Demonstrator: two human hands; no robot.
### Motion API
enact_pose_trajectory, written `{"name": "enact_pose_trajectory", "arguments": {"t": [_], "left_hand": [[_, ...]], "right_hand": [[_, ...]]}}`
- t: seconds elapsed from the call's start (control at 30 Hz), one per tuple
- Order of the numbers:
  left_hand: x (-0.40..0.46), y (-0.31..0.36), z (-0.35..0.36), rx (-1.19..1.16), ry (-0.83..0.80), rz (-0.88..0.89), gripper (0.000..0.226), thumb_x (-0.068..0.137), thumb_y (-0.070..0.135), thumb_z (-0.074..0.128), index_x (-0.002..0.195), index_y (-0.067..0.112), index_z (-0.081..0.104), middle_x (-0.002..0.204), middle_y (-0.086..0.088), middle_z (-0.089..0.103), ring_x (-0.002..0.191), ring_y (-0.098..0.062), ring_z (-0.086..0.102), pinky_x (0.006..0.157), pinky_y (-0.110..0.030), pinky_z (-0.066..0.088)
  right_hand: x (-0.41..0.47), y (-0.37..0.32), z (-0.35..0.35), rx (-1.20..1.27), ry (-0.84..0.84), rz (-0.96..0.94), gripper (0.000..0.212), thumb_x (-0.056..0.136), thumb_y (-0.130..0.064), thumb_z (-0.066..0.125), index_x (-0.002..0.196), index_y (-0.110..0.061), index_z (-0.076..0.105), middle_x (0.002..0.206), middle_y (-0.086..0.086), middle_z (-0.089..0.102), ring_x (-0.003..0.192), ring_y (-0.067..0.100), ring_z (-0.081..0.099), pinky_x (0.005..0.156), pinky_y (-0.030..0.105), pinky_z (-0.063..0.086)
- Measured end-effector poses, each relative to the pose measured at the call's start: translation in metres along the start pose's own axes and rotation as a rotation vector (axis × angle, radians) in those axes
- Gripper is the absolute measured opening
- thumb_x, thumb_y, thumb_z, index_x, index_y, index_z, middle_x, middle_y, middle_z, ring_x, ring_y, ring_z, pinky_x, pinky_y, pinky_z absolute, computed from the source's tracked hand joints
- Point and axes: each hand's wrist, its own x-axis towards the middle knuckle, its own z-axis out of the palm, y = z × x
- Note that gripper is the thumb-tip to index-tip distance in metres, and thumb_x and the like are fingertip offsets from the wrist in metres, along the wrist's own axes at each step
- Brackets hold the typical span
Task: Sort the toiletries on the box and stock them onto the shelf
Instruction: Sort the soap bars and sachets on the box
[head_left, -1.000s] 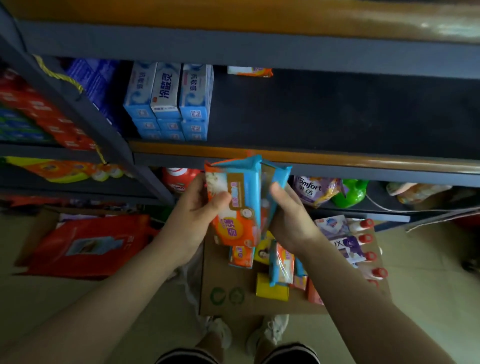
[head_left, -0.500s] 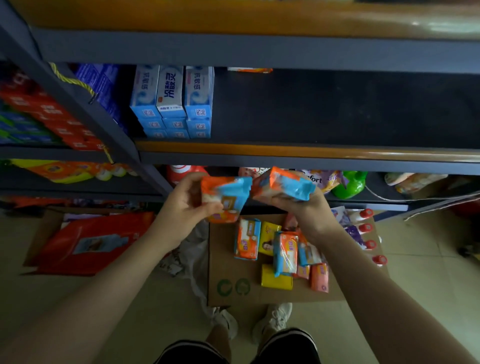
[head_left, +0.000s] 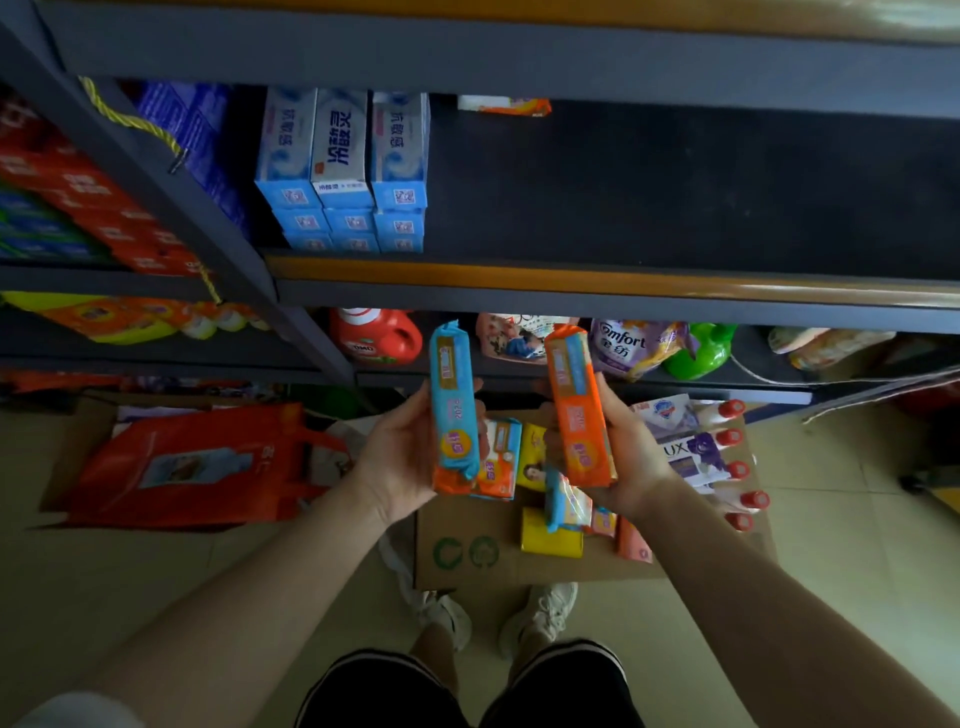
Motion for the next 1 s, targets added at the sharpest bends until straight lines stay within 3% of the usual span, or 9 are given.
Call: {"name": "enact_pose_trajectory", "arguments": {"t": [0.07,0.17,0.3,0.4,0.5,0.6,0.67,0.8,1.0], "left_hand": [[0.000,0.001,0.002,0.031,0.039,0.000,0.073,0.057,0.028,0.086,0.120,0.005,0.059,0.090,-0.010,0.068,0.076,-0.021,0.068,0.066,-0.034,0.057],[0.001,0.006,0.011,0.160,0.210,0.034,0.025,0.087,0.029,0.055,0.099,0.011,0.067,0.085,-0.007,0.073,0.074,-0.018,0.071,0.060,-0.032,0.058],[0.006,0.012,0.013,0.447,0.510,0.080,0.033,0.086,0.026,0.062,0.116,0.013,0.059,0.104,-0.010,0.070,0.090,-0.022,0.068,0.074,-0.038,0.055],[0.005,0.012,0.012,0.626,0.675,0.097,0.042,0.081,0.024,0.070,0.117,0.010,0.054,0.105,-0.011,0.068,0.081,-0.020,0.066,0.064,-0.032,0.054],[0.003,0.006,0.015,1.006,0.711,0.319,0.043,0.078,0.021,0.073,0.114,0.010,0.052,0.105,-0.009,0.066,0.081,-0.020,0.064,0.060,-0.028,0.053],[-0.003,0.000,0.012,1.848,0.688,0.618,0.048,0.077,0.030,0.073,0.116,0.013,0.050,0.106,-0.009,0.060,0.093,-0.027,0.060,0.067,-0.034,0.048],[-0.005,-0.002,0.008,2.124,0.616,0.728,0.050,0.076,0.031,0.073,0.117,0.012,0.051,0.102,-0.013,0.058,0.088,-0.033,0.061,0.057,-0.034,0.046],[-0.003,-0.004,0.000,2.149,0.606,0.777,0.049,0.072,0.031,0.076,0.112,0.010,0.055,0.097,-0.014,0.058,0.083,-0.035,0.061,0.052,-0.028,0.037],[0.005,0.000,0.001,1.813,0.617,0.529,0.044,0.071,0.031,0.077,0.095,0.015,0.045,0.097,-0.003,0.058,0.088,-0.021,0.058,0.066,-0.029,0.039]], "right_hand": [[0.001,0.001,0.001,0.019,0.011,0.011,0.043,0.091,-0.044,0.043,0.109,-0.009,0.060,0.072,0.005,0.070,0.058,0.015,0.067,0.050,0.027,0.055],[-0.002,-0.003,0.005,-0.001,0.038,-0.002,0.035,0.079,-0.033,0.056,0.104,-0.009,0.062,0.084,0.010,0.073,0.070,0.021,0.071,0.059,0.035,0.059],[0.003,-0.008,0.001,-0.128,0.256,0.080,0.032,0.084,-0.027,0.064,0.111,-0.010,0.059,0.090,0.013,0.073,0.071,0.024,0.072,0.057,0.037,0.059],[0.006,-0.010,-0.002,-0.165,0.319,0.127,0.020,0.088,-0.024,0.061,0.100,-0.009,0.060,0.076,0.011,0.073,0.063,0.023,0.071,0.054,0.038,0.058],[0.009,-0.004,-0.001,-0.225,0.343,0.094,0.017,0.086,-0.019,0.064,0.097,-0.006,0.062,0.074,0.010,0.072,0.063,0.021,0.069,0.055,0.036,0.058],[0.010,0.009,0.001,-0.859,0.554,-0.205,0.037,0.082,-0.026,0.069,0.105,-0.002,0.052,0.086,0.007,0.063,0.062,0.014,0.060,0.046,0.023,0.047],[0.003,0.016,0.005,-1.439,0.596,-0.445,0.039,0.086,-0.035,0.063,0.105,-0.010,0.040,0.091,0.005,0.057,0.072,0.020,0.058,0.053,0.025,0.037],[0.001,0.024,0.005,-1.744,0.583,-0.599,0.039,0.088,-0.040,0.058,0.108,-0.013,0.037,0.099,0.009,0.065,0.083,0.032,0.064,0.057,0.030,0.039],[0.013,0.024,0.001,-1.291,0.551,-0.496,0.041,0.077,-0.035,0.073,0.092,-0.016,0.040,0.091,0.001,0.058,0.076,0.019,0.056,0.053,0.026,0.043]]}}
